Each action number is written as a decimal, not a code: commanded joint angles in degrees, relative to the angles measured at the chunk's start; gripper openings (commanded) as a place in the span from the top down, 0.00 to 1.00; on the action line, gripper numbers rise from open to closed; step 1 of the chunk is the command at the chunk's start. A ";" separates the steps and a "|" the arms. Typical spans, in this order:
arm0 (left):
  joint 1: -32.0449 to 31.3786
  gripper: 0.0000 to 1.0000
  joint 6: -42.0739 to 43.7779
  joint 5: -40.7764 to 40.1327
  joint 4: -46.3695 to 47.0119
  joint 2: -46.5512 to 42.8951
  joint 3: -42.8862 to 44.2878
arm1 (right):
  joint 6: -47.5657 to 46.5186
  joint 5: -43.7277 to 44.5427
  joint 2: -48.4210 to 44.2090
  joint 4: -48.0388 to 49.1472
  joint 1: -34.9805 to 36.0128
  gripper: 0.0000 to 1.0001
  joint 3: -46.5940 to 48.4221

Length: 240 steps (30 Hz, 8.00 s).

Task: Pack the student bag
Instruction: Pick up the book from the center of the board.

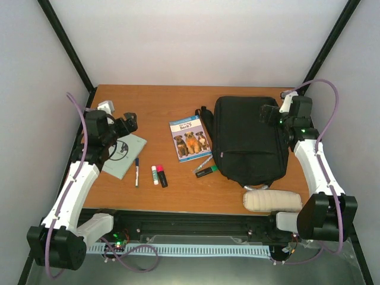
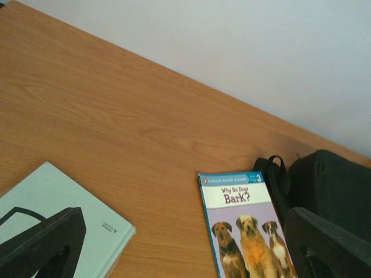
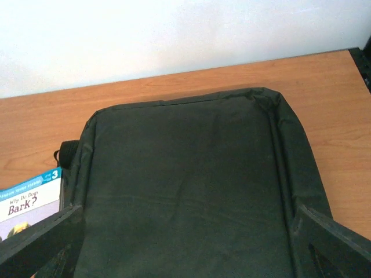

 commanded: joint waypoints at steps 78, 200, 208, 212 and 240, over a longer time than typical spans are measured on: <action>-11.88 0.40 -20.15 23.58 13.14 60.82 18.65 | -23.80 -8.26 56.29 -20.18 28.86 0.71 31.99; -23.22 0.99 -18.37 54.59 33.76 28.80 25.42 | -26.95 -75.63 6.02 -34.13 9.99 0.05 17.99; -23.22 0.99 -11.66 49.69 26.71 28.13 24.13 | -18.63 -74.81 -0.90 -28.64 9.46 0.11 13.62; -23.22 0.99 -12.30 48.75 27.86 28.47 23.45 | -14.33 -72.32 -1.85 -24.80 9.51 0.17 12.02; -23.22 0.38 -11.84 40.25 23.70 30.73 21.50 | -3.91 -53.91 -0.61 -14.03 0.50 0.97 5.72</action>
